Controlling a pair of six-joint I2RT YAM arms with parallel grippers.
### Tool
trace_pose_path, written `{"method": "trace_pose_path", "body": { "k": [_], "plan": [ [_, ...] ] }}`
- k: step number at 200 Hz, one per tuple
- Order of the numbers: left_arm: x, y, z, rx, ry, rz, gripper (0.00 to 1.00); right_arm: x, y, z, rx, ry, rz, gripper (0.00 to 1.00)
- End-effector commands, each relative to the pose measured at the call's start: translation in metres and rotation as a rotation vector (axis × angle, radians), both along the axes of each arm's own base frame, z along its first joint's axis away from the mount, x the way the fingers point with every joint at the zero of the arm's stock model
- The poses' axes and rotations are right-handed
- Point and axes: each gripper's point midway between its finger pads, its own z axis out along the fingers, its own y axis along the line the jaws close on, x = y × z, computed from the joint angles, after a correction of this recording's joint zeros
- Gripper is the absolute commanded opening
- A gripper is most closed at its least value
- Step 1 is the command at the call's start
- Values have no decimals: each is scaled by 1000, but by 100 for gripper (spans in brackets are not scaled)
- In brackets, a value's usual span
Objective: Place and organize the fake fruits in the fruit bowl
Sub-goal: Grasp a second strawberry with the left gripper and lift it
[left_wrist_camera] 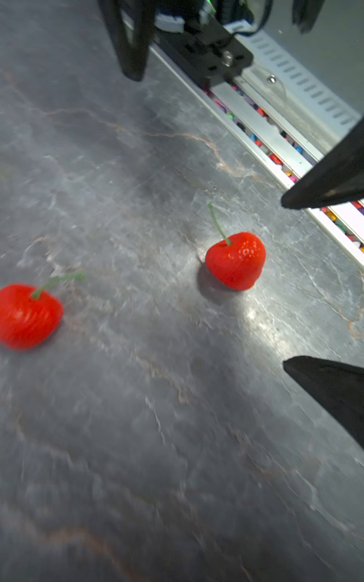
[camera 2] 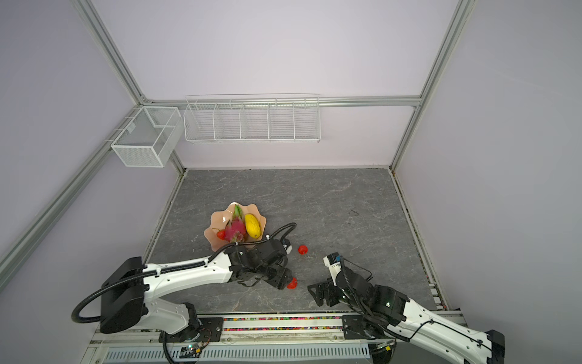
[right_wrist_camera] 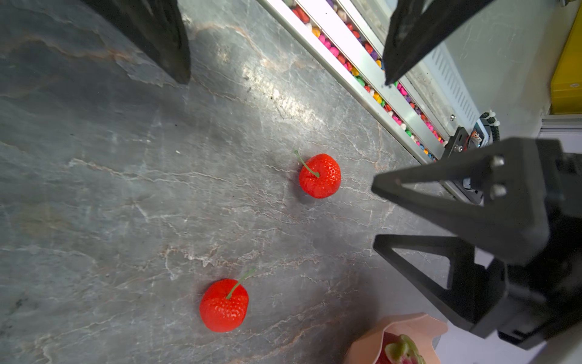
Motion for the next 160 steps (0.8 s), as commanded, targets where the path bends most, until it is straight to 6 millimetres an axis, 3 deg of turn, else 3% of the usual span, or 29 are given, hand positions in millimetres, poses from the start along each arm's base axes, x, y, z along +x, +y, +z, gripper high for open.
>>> {"method": "trace_pose_path", "body": {
  "k": [1,50,160],
  "plan": [
    [-1,-28,5,-27,-54,-116,75,-2,-3,-4,-1,22,-12,96],
    [0,-33,-12,43,-57,-169,75,2,-4,2,3,-9,-23,96],
    [-11,-28,-44,114,-17,-244,66,8,-4,8,-25,-42,-27,98]
  ]
}}
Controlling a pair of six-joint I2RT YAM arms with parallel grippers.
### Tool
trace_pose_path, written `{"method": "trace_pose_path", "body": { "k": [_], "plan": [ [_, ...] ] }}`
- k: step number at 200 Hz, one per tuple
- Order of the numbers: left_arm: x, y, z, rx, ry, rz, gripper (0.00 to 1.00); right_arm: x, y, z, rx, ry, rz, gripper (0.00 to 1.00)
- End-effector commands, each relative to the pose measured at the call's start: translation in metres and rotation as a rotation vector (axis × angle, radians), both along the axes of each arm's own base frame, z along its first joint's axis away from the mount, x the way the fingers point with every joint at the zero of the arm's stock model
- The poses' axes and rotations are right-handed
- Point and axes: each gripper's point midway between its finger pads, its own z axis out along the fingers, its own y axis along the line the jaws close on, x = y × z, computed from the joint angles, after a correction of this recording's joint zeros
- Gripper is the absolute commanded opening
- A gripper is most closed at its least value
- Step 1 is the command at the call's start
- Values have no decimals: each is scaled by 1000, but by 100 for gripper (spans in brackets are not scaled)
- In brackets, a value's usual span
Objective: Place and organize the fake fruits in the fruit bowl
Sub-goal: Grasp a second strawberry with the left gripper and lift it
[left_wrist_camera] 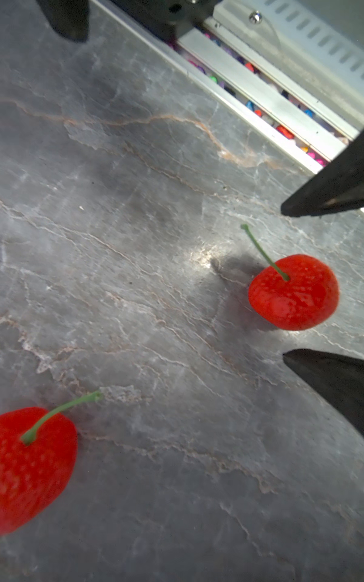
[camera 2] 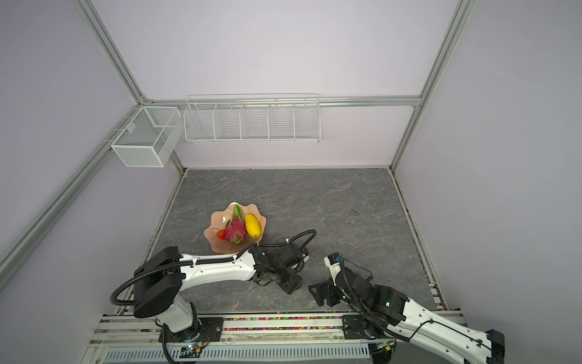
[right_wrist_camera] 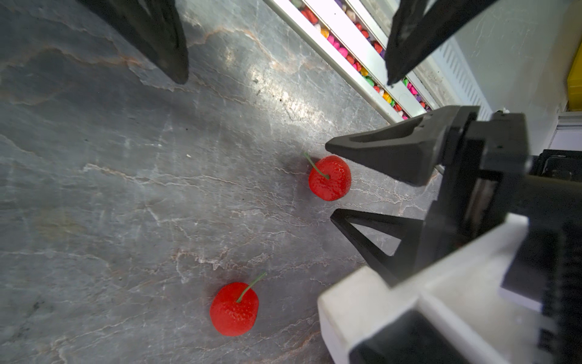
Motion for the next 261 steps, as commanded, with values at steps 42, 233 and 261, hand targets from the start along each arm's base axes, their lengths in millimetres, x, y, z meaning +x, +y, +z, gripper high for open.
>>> {"method": "trace_pose_path", "body": {
  "k": [42,233,261],
  "plan": [
    [-2,-4,-13,18,-1,-34,63,4,1,12,10,-36,3,98],
    [51,34,74,-147,-141,193,31,28,33,53,15,-179,62,97],
    [90,77,124,-192,-285,337,32,38,78,74,11,-213,186,97]
  ]
}}
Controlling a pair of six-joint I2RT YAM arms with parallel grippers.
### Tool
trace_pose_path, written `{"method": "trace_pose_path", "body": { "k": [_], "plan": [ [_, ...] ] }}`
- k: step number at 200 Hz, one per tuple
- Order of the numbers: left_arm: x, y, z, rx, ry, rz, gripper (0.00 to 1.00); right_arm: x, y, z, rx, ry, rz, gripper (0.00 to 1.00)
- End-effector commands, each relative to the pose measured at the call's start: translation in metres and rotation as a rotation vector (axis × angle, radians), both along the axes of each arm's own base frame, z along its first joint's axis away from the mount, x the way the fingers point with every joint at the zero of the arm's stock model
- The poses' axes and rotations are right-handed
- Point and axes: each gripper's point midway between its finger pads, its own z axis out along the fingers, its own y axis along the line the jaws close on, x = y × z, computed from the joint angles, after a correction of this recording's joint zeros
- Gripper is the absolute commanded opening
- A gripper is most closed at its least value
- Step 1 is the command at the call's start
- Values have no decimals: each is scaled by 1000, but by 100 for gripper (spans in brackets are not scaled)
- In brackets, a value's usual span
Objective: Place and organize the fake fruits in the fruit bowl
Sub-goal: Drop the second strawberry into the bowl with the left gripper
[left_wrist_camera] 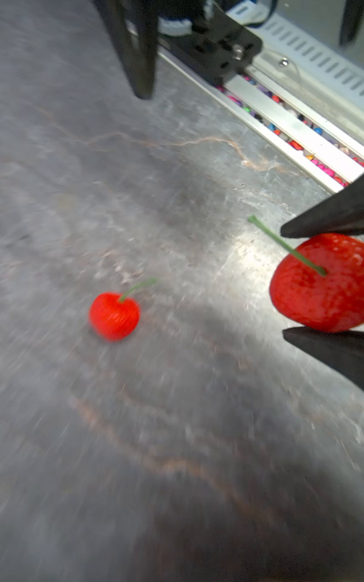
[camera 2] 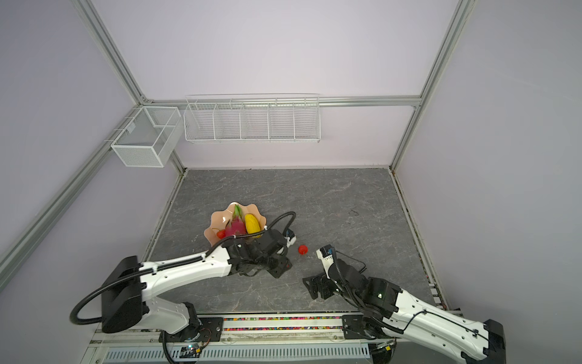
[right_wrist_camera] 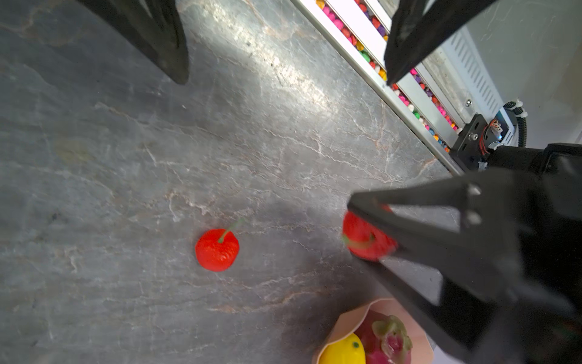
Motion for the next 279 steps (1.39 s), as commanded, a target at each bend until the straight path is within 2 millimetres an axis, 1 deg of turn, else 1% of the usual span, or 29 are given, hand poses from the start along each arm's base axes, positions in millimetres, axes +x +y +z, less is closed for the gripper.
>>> {"method": "trace_pose_path", "body": {
  "k": [1,11,25,38,47,66,73,86,98,113,138,158,173,192,207,229,255,279],
  "plan": [
    [32,43,33,-10,-96,153,32,14,46,35,56,-92,121,97],
    [49,64,46,-36,-112,230,31,18,68,42,61,-95,180,97],
    [72,101,59,-51,-149,363,31,22,94,52,67,-105,247,97],
    [89,133,69,-63,-185,474,31,30,110,59,62,-123,276,97],
    [99,156,73,-67,-184,551,31,35,117,62,68,-130,287,97],
    [117,205,71,-47,-160,735,31,47,124,64,93,-113,294,97],
    [122,223,65,-28,-144,805,31,50,127,61,98,-93,301,97],
    [129,246,54,0,-109,892,31,53,131,61,99,-81,311,97],
    [135,261,42,32,-79,942,31,53,135,61,101,-72,323,97],
    [144,267,29,41,-57,968,32,52,136,57,101,-54,328,97],
    [164,258,10,23,2,962,32,52,135,56,102,-48,316,97],
    [178,261,-7,63,27,989,31,51,131,53,100,-44,303,97],
    [190,257,-17,58,26,987,32,50,128,52,101,-40,294,97],
    [200,252,-29,61,53,980,32,49,126,53,103,-40,290,97],
    [204,250,-37,76,88,978,33,48,123,55,100,-46,286,97],
    [210,250,-44,85,88,982,34,48,119,58,96,-58,281,97],
    [213,250,-54,107,105,987,39,48,115,55,79,-61,276,97],
    [214,250,-61,122,120,984,40,48,111,54,77,-59,267,97]
  ]
}}
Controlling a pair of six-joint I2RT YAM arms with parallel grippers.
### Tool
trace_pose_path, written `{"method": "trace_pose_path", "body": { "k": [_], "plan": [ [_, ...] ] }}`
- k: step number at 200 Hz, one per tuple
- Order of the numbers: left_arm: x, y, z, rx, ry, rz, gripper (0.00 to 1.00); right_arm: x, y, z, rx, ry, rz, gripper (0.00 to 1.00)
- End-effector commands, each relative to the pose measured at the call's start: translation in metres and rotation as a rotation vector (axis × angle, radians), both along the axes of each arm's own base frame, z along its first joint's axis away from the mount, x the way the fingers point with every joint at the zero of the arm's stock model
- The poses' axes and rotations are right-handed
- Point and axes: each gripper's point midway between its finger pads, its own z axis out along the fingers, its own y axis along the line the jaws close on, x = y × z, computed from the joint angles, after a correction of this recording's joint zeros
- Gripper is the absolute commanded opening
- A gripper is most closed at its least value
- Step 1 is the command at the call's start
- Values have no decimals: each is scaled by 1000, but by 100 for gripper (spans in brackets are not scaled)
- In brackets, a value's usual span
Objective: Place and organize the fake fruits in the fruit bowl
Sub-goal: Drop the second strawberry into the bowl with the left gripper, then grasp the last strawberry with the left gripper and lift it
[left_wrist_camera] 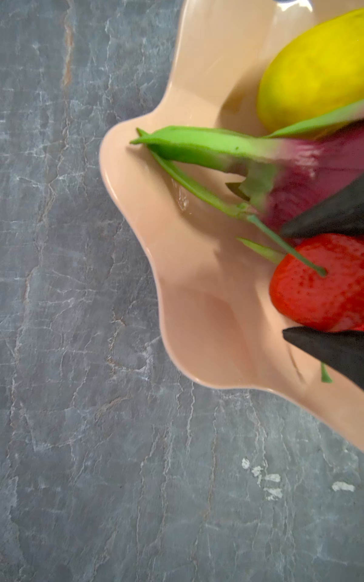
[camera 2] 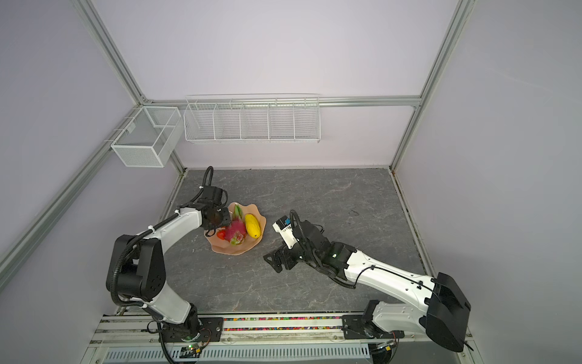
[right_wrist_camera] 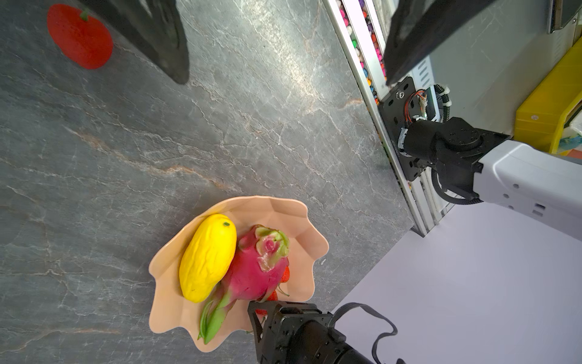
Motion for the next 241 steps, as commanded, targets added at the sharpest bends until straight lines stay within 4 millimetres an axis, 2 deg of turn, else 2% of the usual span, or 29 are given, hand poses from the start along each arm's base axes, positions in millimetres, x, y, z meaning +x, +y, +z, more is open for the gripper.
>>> {"method": "trace_pose_path", "body": {
  "k": [1,19,47,87,107,122,144,163,199,217,241],
  "plan": [
    [8,0,-1,-4,-5,17,40,-2,-10,-8,-24,4,-14,97],
    [9,1,-1,-4,-9,18,43,0,-14,-6,-18,-1,-27,97],
    [9,2,6,0,-19,17,56,5,-24,-11,-41,1,-70,96],
    [5,5,23,12,-47,16,59,11,-39,-15,-29,30,-125,97],
    [-3,0,41,2,-90,-5,59,16,-54,-21,-68,42,-191,97],
    [-16,-12,66,17,-158,-44,59,20,-73,-34,-109,92,-266,97],
    [-45,-64,102,-43,-284,-207,63,16,-99,-51,-127,130,-344,97],
    [-76,-120,108,-139,-308,-332,66,8,-121,-61,-113,142,-403,97],
    [-125,-225,76,-258,-188,-546,67,-16,-157,-81,-113,189,-478,96],
    [-134,-268,57,-315,-115,-577,68,-25,-168,-90,-112,202,-494,96],
    [-137,-308,36,-311,-54,-571,69,-32,-176,-90,-91,200,-502,96]
  ]
}}
